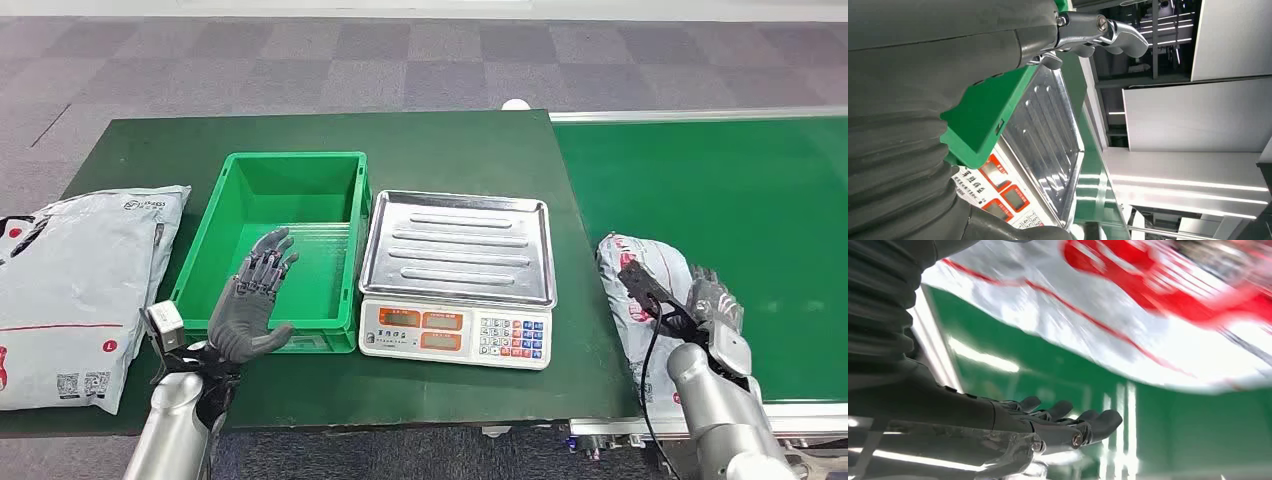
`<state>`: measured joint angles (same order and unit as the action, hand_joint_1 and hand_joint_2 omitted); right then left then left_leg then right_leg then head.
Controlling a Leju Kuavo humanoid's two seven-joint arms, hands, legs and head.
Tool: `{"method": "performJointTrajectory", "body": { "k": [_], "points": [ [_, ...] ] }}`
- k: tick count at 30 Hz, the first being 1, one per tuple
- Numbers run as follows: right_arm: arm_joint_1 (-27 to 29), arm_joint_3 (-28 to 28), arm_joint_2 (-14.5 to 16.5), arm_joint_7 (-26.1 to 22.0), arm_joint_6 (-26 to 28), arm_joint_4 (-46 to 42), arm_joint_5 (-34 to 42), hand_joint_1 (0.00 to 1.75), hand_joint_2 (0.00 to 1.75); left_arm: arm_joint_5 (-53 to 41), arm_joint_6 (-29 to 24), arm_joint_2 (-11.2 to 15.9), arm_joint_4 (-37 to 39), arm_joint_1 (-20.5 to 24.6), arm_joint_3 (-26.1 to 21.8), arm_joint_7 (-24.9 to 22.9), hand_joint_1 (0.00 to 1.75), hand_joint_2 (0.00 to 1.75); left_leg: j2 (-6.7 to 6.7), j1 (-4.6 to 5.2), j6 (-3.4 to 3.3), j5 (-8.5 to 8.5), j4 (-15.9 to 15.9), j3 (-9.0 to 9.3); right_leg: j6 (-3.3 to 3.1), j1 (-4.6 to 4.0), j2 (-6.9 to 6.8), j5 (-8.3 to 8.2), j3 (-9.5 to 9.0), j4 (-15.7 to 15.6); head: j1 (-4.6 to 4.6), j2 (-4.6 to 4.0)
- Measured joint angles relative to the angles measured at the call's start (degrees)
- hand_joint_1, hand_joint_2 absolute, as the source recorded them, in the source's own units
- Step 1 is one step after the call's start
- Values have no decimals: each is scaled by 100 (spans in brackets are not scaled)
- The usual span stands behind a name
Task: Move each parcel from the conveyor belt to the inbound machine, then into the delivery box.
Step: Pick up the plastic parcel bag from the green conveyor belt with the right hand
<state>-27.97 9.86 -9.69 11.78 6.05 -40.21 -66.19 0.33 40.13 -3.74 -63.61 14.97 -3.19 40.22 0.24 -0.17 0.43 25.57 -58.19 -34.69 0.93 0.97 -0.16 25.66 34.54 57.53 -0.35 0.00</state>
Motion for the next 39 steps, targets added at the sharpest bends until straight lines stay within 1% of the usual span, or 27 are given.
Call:
{"method": "performJointTrajectory", "body": {
  "k": [2,7,16,20,21,24,25,28,34,37,39],
  "points": [
    [-16,0,-14,56,-61,58,-41,0,175,0,-3,1,19,15,0,0,0,175,0,0,0,0,0,1,0,0,1,0,0,0,1,0],
    [-117,0,-103,260,-441,431,-203,0,175,0,-33,0,101,63,0,0,0,175,0,0,0,0,0,1,0,0,0,-1,0,0,2,0],
    [-256,-2,-158,191,-938,839,-355,0,175,3,-69,0,141,69,0,0,0,175,1,-1,0,0,0,3,0,-1,-1,0,-3,0,2,0],
    [-325,-38,-175,74,-1288,1015,-442,0,175,5,-75,0,158,69,0,0,0,175,1,-1,0,0,-1,8,0,-2,-1,0,-9,-1,2,0],
    [-343,-51,-184,7,-1384,1060,-450,22,175,5,-75,0,162,69,0,0,0,175,1,-1,0,0,-1,10,0,-2,-1,0,-10,-2,2,0],
    [-406,-84,-222,-368,-1743,1209,-398,153,175,7,-75,0,176,69,0,0,0,175,0,-2,0,1,-1,16,0,-3,0,0,-15,-3,2,0],
    [-420,-94,-240,-525,-1852,1255,-358,175,175,9,-75,0,181,70,0,0,0,175,-1,-2,0,1,-1,18,0,-3,1,0,-16,-3,2,0],
    [-448,-152,-295,-892,-2021,1356,-262,175,175,17,-75,2,191,70,0,0,0,175,-4,-3,-1,5,-1,25,0,-4,7,1,-21,-4,1,0],
    [-533,-254,-339,-1065,-2027,1434,-217,175,175,33,-81,2,204,70,0,0,0,175,-11,-3,0,6,-1,36,-1,-14,11,1,-33,-4,2,0],
    [-548,-324,-346,-1188,-1880,1434,-199,175,175,55,-101,7,203,67,0,0,0,175,-11,-4,1,7,0,39,-1,-16,12,1,-38,-3,1,0],
    [-536,-343,-338,-1321,-1572,1417,-138,175,175,72,-118,14,182,45,0,0,0,175,-12,-5,2,7,0,38,-2,-15,12,0,-38,-2,1,0]
  ]
}}
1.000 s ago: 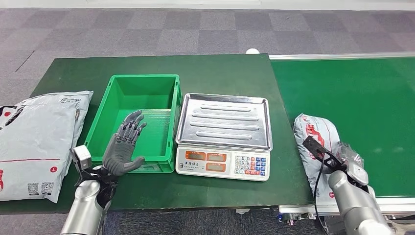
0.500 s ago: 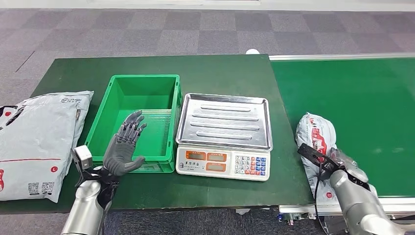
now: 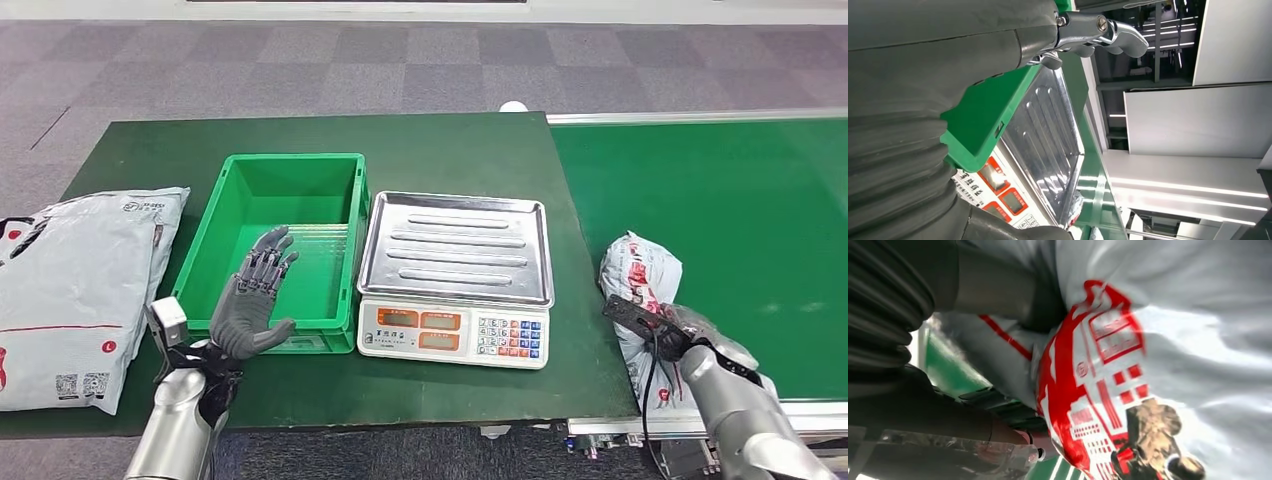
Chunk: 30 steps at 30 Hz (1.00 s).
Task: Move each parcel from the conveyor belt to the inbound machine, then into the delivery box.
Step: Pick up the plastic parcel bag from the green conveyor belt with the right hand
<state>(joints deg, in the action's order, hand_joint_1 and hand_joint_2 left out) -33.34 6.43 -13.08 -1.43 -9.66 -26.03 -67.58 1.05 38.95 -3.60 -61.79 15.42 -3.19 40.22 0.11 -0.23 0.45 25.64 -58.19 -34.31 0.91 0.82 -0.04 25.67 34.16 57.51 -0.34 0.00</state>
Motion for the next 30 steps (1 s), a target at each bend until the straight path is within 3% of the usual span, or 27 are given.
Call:
{"method": "performJointTrajectory", "body": {
  "k": [8,15,25,30],
  "points": [
    [279,30,244,-976,1978,-936,923,175,175,3,0,8,-319,-264,0,2,0,175,-10,0,3,-4,1,-15,-3,8,5,-6,24,2,1,0],
    [628,143,427,-1681,2916,-2232,1479,175,175,-5,30,8,-430,-321,0,1,0,175,12,0,1,-6,1,-28,-5,8,-11,-3,28,3,1,0],
    [857,246,537,-1808,3080,-3063,1597,175,175,-7,39,8,-460,-322,0,1,0,175,9,1,0,-5,0,-29,-3,10,-9,0,31,2,1,0],
    [1172,327,584,-2271,3603,-3694,1995,175,175,-9,51,8,-458,-321,0,0,0,175,17,1,1,-5,0,-31,-3,10,-18,0,31,2,2,0]
  ]
}}
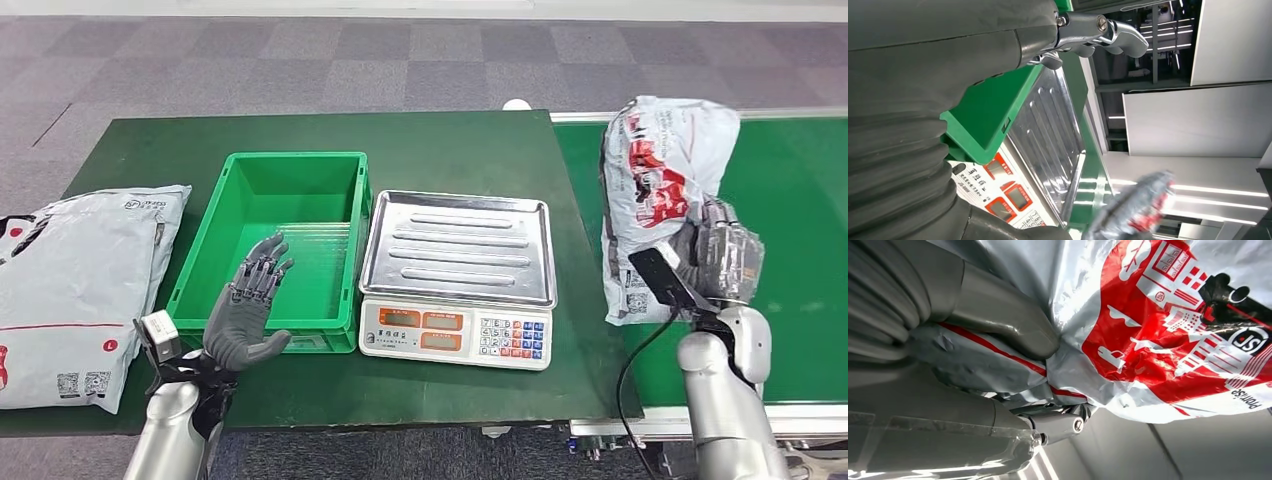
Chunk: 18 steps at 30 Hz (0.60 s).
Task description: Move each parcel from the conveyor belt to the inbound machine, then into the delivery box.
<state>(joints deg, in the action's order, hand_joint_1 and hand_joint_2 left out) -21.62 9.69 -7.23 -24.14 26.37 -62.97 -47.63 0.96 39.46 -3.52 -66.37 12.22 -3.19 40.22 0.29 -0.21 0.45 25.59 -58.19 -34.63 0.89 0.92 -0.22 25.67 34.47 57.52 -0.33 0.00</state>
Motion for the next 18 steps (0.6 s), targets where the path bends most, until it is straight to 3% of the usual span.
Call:
{"method": "performJointTrajectory", "body": {
  "k": [5,9,13,18],
  "points": [
    [512,15,149,-724,730,-1115,378,175,175,-58,-3,-10,38,50,0,-1,0,175,-3,-1,1,7,1,0,-2,-2,7,7,3,0,-2,0],
    [697,11,285,-884,677,-1542,525,175,175,-64,-16,-35,72,136,0,-1,0,175,-6,-1,1,8,2,-1,-1,-1,7,9,2,0,-2,0],
    [666,-146,435,-617,-189,-1529,529,175,175,-66,24,-79,83,194,11,-1,0,175,-10,-1,0,7,1,0,-1,-1,10,6,1,0,-1,0],
    [567,-657,622,-627,-1396,-1156,689,175,175,-101,59,-154,192,370,114,-1,0,175,-6,-2,0,-2,1,-1,1,-2,6,1,1,1,-1,0]
  ]
}}
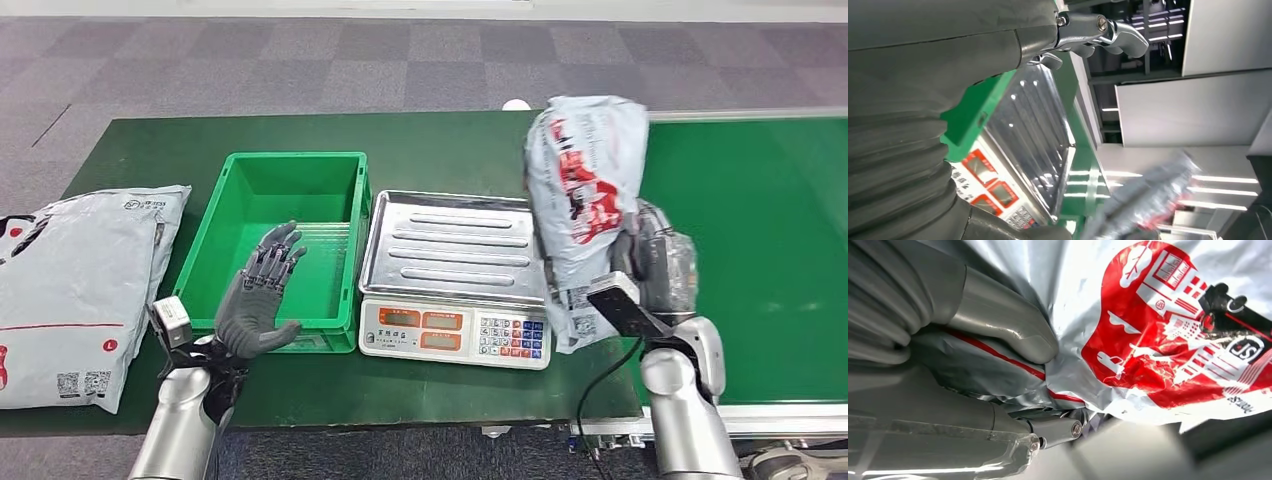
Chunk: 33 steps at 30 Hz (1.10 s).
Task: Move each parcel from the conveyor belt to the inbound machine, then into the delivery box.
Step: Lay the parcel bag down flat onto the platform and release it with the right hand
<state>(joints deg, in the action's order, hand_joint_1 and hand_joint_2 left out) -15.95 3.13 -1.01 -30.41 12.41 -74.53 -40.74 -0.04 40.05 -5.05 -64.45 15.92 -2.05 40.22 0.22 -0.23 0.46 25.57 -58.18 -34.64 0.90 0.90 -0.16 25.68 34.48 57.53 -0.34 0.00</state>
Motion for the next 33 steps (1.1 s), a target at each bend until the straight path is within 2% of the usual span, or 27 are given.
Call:
{"method": "performJointTrajectory", "body": {
  "k": [5,7,17,20,22,27,29,33],
  "points": [
    [-150,-446,134,189,-1358,543,630,175,175,0,9,-30,178,194,120,0,0,175,1,-1,0,0,0,-1,-1,-1,-1,0,0,1,1,0],
    [-216,-505,178,263,-1709,788,935,175,175,1,10,-32,224,218,142,0,0,175,1,-1,0,1,0,-2,-1,-1,-1,1,1,0,-1,0],
    [-408,-628,282,315,-2036,1418,1252,175,175,2,29,-32,378,268,232,0,0,175,0,1,0,1,0,-4,0,1,0,1,3,0,1,0],
    [-516,-679,283,287,-1968,1535,1246,175,175,-9,46,-35,432,303,267,0,0,175,-1,1,0,1,0,-4,-1,1,2,0,3,0,-1,0],
    [-696,-750,283,386,-1720,1673,1027,175,175,-22,46,-48,459,318,306,0,0,175,-4,1,0,0,0,-2,-3,1,6,-3,3,1,-1,0],
    [-1501,-1189,298,1045,-435,2372,-512,175,175,-19,99,-99,506,336,401,0,0,175,-11,0,1,-6,0,-2,-4,1,11,-11,4,2,-1,0],
    [-1885,-1423,356,1205,-296,2766,-880,175,175,-16,119,-123,536,368,432,0,0,175,-14,0,1,-8,-1,-1,-6,0,14,-13,5,2,-1,0],
    [-2510,-1868,585,1405,-352,3460,-1274,175,175,-7,144,-173,683,522,522,0,0,175,-13,-1,3,-11,-1,-1,-6,-3,12,-14,7,3,1,0]
  ]
}}
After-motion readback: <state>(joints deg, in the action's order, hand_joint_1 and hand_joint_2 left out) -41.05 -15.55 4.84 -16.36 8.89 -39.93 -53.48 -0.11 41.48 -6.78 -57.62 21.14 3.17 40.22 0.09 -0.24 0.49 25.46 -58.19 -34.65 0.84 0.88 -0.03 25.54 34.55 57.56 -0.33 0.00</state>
